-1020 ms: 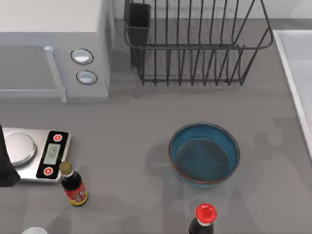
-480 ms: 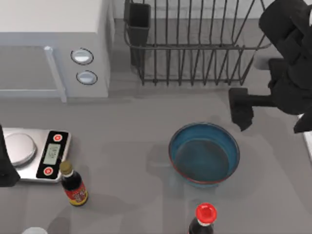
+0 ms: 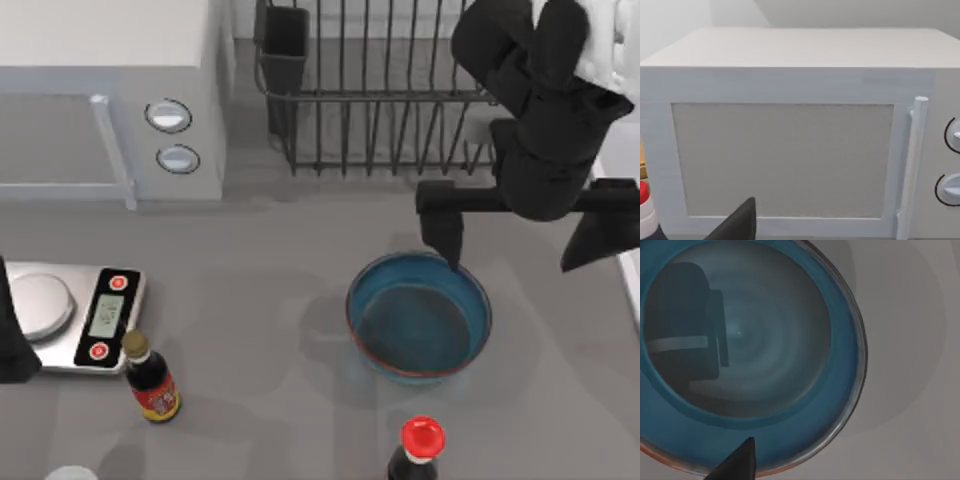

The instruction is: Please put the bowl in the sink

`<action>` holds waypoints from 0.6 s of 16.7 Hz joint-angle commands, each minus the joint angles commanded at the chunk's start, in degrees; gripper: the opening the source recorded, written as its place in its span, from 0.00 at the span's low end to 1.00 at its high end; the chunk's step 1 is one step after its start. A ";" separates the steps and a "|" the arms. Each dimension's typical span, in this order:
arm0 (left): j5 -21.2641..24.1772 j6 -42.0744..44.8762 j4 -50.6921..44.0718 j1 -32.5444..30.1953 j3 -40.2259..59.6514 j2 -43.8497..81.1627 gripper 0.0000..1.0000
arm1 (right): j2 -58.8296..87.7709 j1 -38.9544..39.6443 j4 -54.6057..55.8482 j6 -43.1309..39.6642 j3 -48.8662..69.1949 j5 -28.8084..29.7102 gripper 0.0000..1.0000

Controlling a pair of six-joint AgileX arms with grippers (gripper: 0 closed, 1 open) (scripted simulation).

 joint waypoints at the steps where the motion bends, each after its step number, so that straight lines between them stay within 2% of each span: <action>1: 0.00 0.00 0.00 0.00 0.00 0.00 1.00 | 0.00 0.00 0.00 0.00 0.00 0.00 1.00; 6: 0.00 0.00 0.00 0.00 0.00 0.00 1.00 | 0.48 -0.18 2.36 -0.14 -2.10 0.00 1.00; 10: 0.00 0.00 0.00 0.00 0.00 0.00 1.00 | 3.23 -0.03 12.58 0.02 -8.96 0.02 1.00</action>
